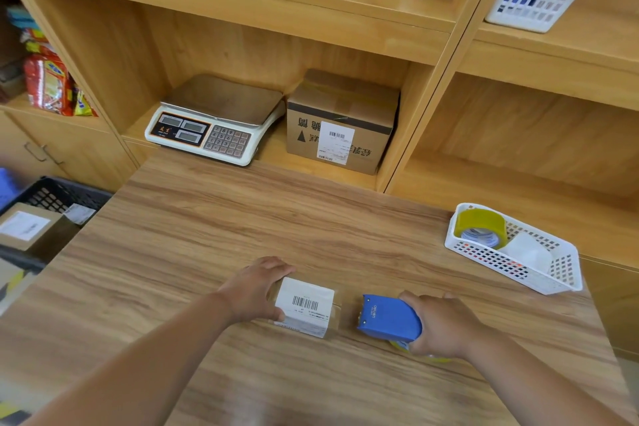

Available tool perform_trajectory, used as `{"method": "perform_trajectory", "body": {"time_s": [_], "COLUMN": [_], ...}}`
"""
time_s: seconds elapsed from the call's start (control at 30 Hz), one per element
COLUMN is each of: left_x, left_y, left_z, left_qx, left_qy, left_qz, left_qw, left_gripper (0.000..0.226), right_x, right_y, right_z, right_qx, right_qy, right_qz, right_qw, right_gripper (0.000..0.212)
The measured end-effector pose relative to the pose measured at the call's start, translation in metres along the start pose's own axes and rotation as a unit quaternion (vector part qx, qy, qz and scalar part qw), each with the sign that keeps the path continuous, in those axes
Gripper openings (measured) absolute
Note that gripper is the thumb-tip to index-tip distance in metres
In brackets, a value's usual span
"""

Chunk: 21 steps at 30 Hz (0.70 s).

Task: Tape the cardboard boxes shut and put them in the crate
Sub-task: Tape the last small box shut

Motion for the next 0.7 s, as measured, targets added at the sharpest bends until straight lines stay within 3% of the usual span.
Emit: {"method": "perform_trajectory", "body": {"time_s": [0.3, 0.47, 0.7], "left_x": [0.009, 0.032, 0.094], "left_y": [0.001, -0.002, -0.017], "left_z": [0.001, 0.008, 0.033], "left_qx": [0.011, 0.008, -0.011], "left_qy": [-0.026, -0.114, -0.208], "left_qz": [0.001, 0.016, 0.118], "left_qw": [1.000, 0.993, 0.971], "left_gripper": [0.091, 0.100, 0.114], "right_x": [-0.006, -0.010, -0.011], "right_y": [-0.010, -0.010, -0.005], "right_z": [0.008, 0.006, 0.005], "right_qx": [0.018, 0.026, 0.040], "right_qy": [0.014, 0.022, 0.031], "right_qz": [-0.001, -0.001, 0.004], "right_qw": [1.000, 0.999, 0.999], "right_gripper": [0.051, 0.052, 0.052]}}
Point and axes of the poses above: each hand's wrist, its own y-axis away from the middle knuckle, its own z-axis out of the palm, x = y × z, the point moved 5 cm from there along -y, towards the middle knuckle, and after that the axes turned 7 degrees about x, right-handed, at the moved point
